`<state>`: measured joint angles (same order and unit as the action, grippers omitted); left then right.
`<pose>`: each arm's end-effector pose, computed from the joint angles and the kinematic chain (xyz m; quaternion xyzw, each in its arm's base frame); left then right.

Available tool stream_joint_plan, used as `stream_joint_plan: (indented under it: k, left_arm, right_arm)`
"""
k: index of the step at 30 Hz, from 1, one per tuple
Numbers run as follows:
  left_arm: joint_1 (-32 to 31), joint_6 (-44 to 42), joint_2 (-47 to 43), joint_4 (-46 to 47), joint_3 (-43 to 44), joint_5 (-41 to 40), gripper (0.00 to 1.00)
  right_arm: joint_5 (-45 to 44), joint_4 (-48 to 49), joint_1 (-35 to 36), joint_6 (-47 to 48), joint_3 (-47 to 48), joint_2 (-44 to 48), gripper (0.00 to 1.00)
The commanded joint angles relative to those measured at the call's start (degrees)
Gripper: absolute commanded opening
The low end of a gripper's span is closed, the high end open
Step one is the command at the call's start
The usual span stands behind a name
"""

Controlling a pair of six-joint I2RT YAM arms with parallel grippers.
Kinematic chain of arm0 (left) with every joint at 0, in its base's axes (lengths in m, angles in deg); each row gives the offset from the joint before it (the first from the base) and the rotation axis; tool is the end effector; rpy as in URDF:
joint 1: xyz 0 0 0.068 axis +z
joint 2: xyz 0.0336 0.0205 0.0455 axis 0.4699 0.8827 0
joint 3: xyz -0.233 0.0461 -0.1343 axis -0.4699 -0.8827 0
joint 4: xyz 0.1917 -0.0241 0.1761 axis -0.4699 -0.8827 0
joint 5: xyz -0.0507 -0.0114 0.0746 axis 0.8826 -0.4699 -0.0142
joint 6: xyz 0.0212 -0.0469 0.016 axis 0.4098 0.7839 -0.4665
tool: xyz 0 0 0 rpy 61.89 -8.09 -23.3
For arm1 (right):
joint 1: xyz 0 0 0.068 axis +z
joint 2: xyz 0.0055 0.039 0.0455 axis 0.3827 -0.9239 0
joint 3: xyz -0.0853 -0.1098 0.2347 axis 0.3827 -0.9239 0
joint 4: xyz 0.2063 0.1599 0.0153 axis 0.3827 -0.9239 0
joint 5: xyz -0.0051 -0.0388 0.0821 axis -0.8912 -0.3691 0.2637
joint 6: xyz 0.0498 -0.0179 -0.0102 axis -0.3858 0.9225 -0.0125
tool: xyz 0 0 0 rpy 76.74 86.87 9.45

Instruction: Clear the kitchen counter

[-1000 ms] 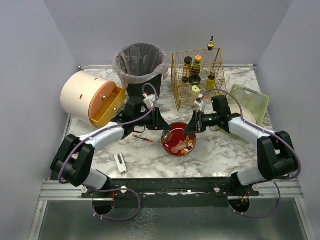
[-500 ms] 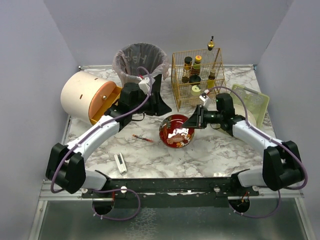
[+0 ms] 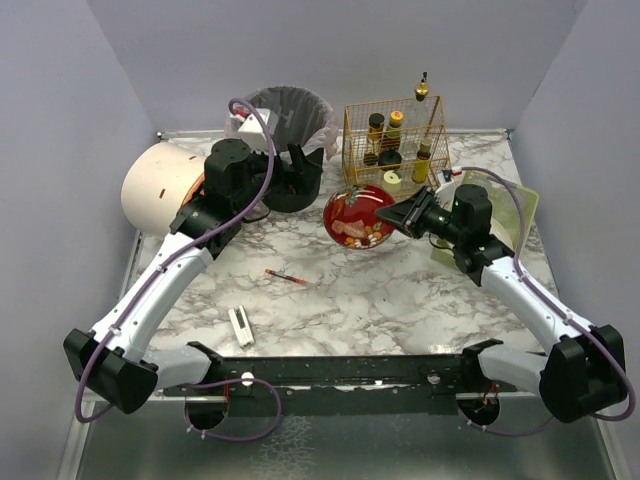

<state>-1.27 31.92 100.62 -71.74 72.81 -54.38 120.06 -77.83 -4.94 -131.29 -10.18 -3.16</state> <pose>0.2411 -0.1408 0.4135 0.0933 0.7619 -0.3230 0.5537 0.2435 0.0962 0.2817 0.1288 0.7779 0.5262 0.3184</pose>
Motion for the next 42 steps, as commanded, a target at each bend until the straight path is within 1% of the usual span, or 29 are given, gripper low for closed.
stream_joint_plan:
  k: [1, 3, 5, 14, 19, 27, 30, 32, 35, 38, 42]
  left_arm:
    - [0.35, -4.7, -2.52, -6.13, 2.72, -13.91, 0.92]
    - [0.35, -5.12, -3.59, -6.69, 2.54, -16.82, 0.94]
    - [0.36, -5.21, -5.0, -7.07, 2.09, -19.43, 0.99]
    - [0.37, -6.77, -8.33, -8.77, 0.61, -24.15, 0.99]
    - [0.34, -7.17, -9.24, -9.48, -0.08, -24.73, 0.99]
    - [0.31, -7.91, -10.55, -10.5, -1.41, -26.93, 0.99]
    - [0.34, -7.96, -10.92, -10.94, -1.77, -28.01, 0.99]
    - [0.35, -7.96, -11.36, -11.23, -2.1, -29.03, 0.99]
    - [0.38, -8.03, -12.01, -11.67, -2.46, -29.67, 0.99]
    - [0.36, -8.05, -12.51, -12.08, -2.69, -29.83, 0.99]
    - [0.36, -8.09, -12.98, -12.45, -3.11, -30.28, 0.99]
  right_arm:
    - [-10.13, 6.59, 0.28, -8.42, 3.53, 2.14, 0.0]
    - [-12.46, 5.79, 0.28, -9.13, 5.98, 1.7, 0.0]
    - [-14.81, 5.06, 0.28, -10.0, 8.18, 0.98, 0.0]
    - [-19.49, 3.1, 0.61, -11.99, 21.52, -7.58, 0.0]
    - [-23.22, -1.43, 1.28, -10.76, 31.84, -14.98, 0.0]
    - [-29.32, -6.97, 4.91, -10.33, 47.13, -27.07, 0.0]
    - [-30.57, -8.74, 6.32, -8.74, 53.24, -32.02, 0.0]
    - [-32.94, -9.52, 7.22, -7.33, 57.85, -35.4, 0.0]
    - [-33.05, -11.56, 8.02, -5.13, 65.17, -41.06, 0.0]
    - [-33.68, -12.85, 8.89, -1.52, 71.35, -45.68, 0.0]
    - [-34.84, -11.16, 10.37, 6.07, 76.42, -49.55, 0.0]
